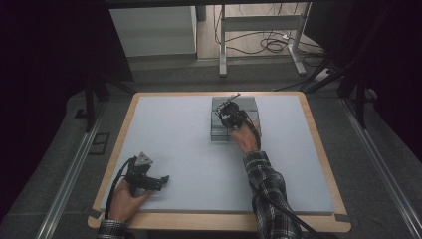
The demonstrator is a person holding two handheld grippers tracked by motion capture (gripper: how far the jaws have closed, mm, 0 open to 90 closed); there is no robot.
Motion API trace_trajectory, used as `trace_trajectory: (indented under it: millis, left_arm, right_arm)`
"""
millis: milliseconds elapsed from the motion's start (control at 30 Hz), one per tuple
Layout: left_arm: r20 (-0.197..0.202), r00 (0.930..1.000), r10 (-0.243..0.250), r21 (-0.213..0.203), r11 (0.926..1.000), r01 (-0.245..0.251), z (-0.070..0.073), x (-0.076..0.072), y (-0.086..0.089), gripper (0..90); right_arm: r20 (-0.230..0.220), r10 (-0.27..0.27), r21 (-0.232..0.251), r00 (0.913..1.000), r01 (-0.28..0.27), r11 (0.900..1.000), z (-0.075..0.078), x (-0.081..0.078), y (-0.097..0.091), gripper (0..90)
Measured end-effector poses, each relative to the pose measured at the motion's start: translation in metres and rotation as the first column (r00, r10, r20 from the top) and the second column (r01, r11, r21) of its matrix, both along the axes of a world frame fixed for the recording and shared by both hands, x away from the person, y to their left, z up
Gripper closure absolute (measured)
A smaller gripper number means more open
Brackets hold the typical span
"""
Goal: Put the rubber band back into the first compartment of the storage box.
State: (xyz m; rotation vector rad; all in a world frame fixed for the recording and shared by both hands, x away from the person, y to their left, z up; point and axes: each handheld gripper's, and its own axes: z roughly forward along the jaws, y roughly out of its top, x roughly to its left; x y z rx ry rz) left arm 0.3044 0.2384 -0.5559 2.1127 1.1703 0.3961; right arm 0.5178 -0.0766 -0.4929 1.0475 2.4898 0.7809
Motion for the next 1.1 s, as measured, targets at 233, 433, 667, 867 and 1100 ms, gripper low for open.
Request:
trace_trajectory:
  millis: [233, 433, 667, 867, 1100]
  left_arm:
    - [0.000, 1.0000, 0.000, 0.000, 1.0000, 0.000, 0.0000, 0.0000, 0.0000, 0.0]
    - [0.000, 1.0000, 0.000, 0.002, 1.0000, 0.000, 0.0000, 0.0000, 0.0001, 0.0]
    - [0.000, 1.0000, 0.000, 0.002, 1.0000, 0.000, 0.0000, 0.0000, 0.0001, 0.0]
    - [0.000, 1.0000, 0.000, 0.002, 1.0000, 0.000, 0.0000, 0.0000, 0.0001, 0.0]
    - [0.000, 1.0000, 0.000, 0.002, 1.0000, 0.000, 0.0000, 0.0000, 0.0001, 0.0]
  right_arm:
    - [0.007, -0.007, 0.003, 1.0000, 0.007, 1.0000, -0.0005, 0.0011, -0.0006, 78.0]
    - [0.014, -0.004, 0.000, 0.9999, 0.004, 1.0000, 0.0006, 0.0011, 0.0000, 74.4]
    - [0.015, -0.001, 0.005, 0.9999, 0.001, 1.0000, 0.0035, 0.0013, 0.0009, 70.8]
    - [0.020, -0.010, 0.005, 0.9997, 0.010, 0.9999, 0.0076, 0.0016, 0.0001, 62.4]
    - [0.014, -0.017, 0.010, 0.9998, 0.017, 0.9998, 0.0071, 0.0018, -0.0012, 62.3]
